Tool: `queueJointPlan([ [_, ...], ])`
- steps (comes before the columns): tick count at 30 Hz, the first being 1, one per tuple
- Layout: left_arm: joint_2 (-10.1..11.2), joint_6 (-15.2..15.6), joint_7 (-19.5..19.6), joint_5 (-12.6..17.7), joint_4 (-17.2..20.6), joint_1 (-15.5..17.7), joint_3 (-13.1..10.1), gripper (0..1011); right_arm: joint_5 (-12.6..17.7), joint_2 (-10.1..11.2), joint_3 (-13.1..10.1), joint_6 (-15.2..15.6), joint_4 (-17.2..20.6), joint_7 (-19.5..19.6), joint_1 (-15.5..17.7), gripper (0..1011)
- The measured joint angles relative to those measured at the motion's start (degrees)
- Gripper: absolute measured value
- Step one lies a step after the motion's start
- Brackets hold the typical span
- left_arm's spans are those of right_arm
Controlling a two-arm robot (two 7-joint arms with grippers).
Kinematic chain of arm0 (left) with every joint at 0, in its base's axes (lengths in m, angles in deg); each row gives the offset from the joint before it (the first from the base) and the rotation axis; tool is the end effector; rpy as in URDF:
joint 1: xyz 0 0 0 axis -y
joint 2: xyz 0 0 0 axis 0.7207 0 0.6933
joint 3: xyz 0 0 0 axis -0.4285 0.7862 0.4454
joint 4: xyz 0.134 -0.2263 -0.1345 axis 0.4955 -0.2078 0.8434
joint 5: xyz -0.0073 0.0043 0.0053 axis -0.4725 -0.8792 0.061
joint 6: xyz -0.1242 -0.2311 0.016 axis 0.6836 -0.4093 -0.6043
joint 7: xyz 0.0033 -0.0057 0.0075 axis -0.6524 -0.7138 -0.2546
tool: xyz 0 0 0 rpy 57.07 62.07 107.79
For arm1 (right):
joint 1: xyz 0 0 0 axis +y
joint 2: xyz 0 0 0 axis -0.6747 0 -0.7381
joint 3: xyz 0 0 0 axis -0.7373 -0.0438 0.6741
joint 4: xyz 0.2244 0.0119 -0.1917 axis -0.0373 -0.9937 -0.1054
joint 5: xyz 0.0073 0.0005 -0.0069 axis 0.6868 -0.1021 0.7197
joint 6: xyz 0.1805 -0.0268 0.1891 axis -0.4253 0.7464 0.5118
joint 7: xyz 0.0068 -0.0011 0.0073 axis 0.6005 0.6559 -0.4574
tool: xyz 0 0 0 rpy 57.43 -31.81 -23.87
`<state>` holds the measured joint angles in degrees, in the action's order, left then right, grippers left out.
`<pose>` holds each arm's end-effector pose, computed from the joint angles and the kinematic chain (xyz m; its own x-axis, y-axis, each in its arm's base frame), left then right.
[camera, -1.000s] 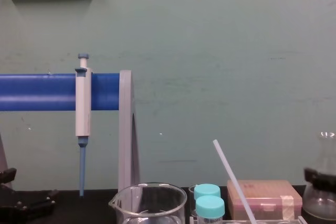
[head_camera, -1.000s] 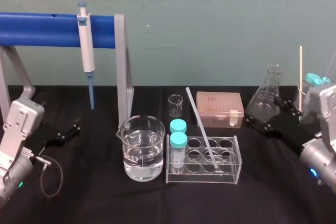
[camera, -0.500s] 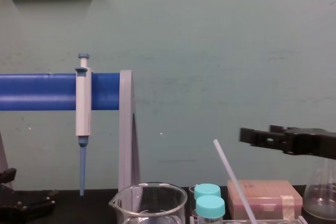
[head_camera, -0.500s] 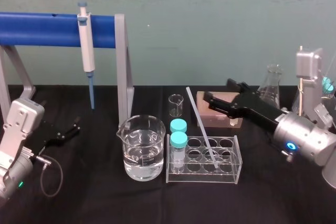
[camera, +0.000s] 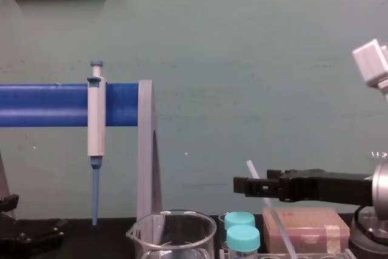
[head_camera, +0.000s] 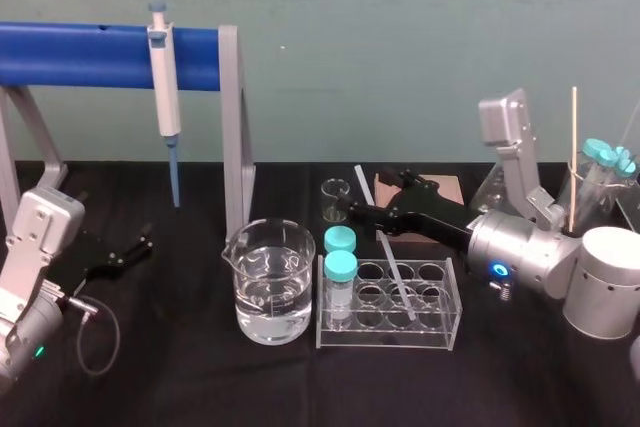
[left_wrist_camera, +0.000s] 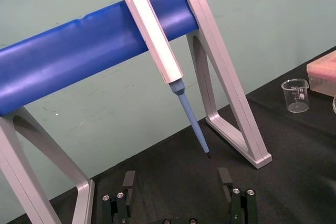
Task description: Pick up the stirring rod with one hand, then place it down.
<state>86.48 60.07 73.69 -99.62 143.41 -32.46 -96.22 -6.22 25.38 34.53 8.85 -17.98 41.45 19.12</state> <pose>0.3155 0.0980 -0.2977 0.2923 0.8802 0.3739 -0.9553 0.2873 0.0704 0.4003 -0.0360 -0.2527 0.7245 -0.6834 -0.0899 0.6713 0.7292 -0.1327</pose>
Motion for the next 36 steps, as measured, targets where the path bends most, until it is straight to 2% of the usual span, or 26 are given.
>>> queueJointPlan([
  [11, 0.0, 0.0, 0.0, 0.0, 0.0, 0.0, 0.0, 1000, -1.34, -1.84, 0.4, 1.78, -2.82, 1.26, -1.21, 1003],
  [27, 0.0, 0.0, 0.0, 0.0, 0.0, 0.0, 0.0, 1000, -1.7, -1.92, 0.31, 2.15, -2.86, 1.67, -1.2, 1003],
  [36, 0.0, 0.0, 0.0, 0.0, 0.0, 0.0, 0.0, 1000, -1.65, -1.92, 0.31, 2.09, -2.83, 1.67, -1.18, 838],
])
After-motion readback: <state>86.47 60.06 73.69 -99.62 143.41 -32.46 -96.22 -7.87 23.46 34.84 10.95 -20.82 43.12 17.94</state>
